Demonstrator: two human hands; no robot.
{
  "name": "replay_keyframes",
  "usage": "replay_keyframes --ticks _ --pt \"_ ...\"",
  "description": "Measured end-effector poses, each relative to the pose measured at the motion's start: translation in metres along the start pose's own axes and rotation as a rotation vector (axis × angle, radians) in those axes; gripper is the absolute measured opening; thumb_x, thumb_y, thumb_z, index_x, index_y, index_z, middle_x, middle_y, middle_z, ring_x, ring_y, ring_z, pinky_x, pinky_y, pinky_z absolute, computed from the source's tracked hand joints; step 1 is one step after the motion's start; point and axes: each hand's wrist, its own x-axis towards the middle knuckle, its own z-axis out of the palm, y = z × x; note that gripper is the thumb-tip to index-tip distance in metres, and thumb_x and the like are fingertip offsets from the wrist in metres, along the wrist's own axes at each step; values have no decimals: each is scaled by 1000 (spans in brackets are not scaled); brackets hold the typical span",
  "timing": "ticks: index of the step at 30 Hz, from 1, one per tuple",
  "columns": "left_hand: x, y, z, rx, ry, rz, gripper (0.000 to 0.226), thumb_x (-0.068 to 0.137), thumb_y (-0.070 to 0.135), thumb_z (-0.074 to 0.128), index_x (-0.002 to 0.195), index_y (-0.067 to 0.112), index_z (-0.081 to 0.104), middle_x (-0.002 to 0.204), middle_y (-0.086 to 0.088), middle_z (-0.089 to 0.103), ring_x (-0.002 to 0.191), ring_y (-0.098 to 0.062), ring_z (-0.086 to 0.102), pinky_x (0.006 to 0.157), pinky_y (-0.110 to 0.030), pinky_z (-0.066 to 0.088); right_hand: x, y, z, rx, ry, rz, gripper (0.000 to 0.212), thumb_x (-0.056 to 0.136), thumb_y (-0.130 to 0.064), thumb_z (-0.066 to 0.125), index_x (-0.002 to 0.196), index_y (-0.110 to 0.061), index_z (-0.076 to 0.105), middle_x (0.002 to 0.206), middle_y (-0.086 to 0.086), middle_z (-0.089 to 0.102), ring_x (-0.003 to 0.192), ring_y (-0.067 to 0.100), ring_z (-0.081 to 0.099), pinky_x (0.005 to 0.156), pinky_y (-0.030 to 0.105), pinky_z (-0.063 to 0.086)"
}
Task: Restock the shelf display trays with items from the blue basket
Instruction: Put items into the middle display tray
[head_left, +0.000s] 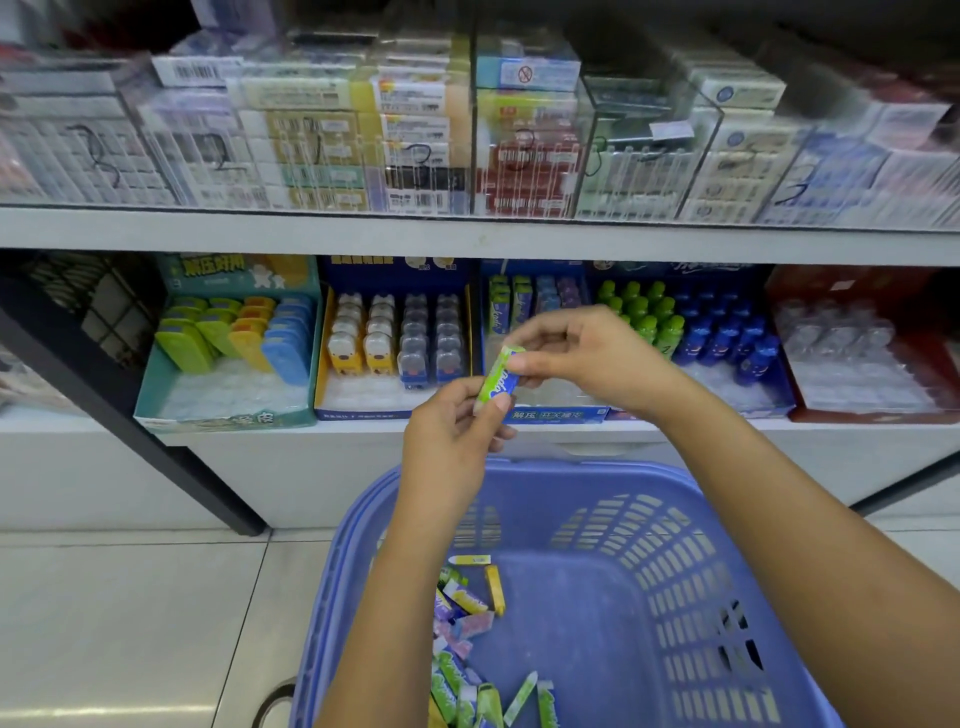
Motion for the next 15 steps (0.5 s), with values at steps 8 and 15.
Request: replay_keyframes --ticks 8,15 --pt "-4 -18 29 804 -193 193 59 96 24 49 149 15 23 157 3 20 146 -11 10 114 -18 9 50 3 -37 -443 589 145 17 88 -22 63 99 -10 61 90 -1 54 80 9 51 65 15 36" --pt "-1 -24 32 852 -191 219 62 95 22 51 150 15 22 157 3 19 146 -11 7 117 -21 7 75 14 -37 -399 409 137 9 88 -29 62 86 -21 60 81 -3 55 73 12 47 71 21 39"
